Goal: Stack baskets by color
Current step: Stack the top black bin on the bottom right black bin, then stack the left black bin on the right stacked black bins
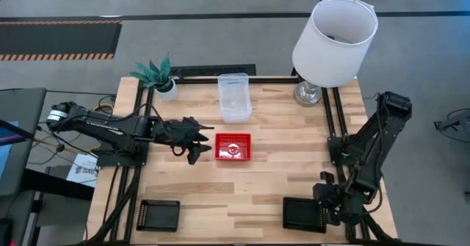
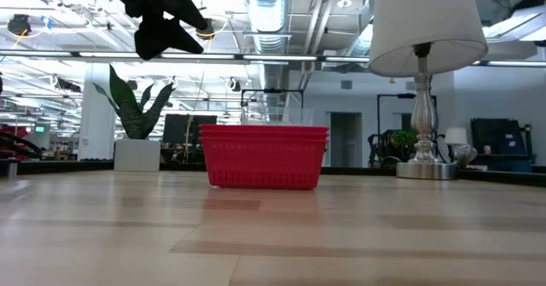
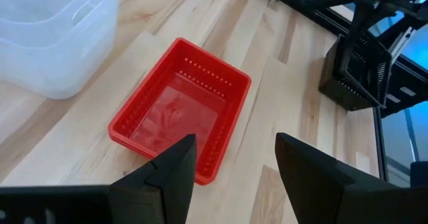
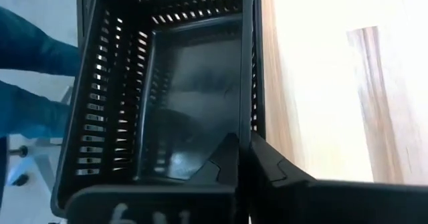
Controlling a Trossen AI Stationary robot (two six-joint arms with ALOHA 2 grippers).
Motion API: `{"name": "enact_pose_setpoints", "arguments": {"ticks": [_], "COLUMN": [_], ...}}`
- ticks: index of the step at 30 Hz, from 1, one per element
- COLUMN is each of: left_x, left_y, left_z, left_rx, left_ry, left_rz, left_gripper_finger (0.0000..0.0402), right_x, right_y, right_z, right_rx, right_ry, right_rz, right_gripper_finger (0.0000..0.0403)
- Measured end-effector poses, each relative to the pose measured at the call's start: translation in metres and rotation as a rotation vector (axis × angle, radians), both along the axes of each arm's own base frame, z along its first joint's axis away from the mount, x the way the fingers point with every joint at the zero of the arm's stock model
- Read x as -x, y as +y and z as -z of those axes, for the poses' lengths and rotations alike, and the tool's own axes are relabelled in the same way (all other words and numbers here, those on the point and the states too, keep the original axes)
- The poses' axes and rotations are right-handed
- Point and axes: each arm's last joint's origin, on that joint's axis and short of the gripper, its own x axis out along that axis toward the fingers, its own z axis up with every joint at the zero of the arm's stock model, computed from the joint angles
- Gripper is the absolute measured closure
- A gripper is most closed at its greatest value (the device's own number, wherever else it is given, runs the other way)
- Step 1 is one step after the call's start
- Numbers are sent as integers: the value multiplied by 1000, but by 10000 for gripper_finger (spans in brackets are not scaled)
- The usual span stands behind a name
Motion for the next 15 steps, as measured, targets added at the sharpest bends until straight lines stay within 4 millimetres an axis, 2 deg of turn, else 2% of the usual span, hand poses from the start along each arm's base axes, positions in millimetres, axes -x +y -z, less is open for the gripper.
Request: {"name": "enact_pose_setpoints", "arguments": {"ticks": [8,15], "left_x": [0,0], "left_y": [0,0], "left_z": [0,0], "left_rx": [0,8], "left_ry": [0,2], "left_rz": [0,13], "left_gripper_finger": [211,211], "right_x": [0,0], "right_y": [-1,-1], "right_z": [0,0], "right_rx": [62,76], "right_ry": [-19,-40], "right_rz": [-101,-95], "right_gripper_finger": [316,259]}}
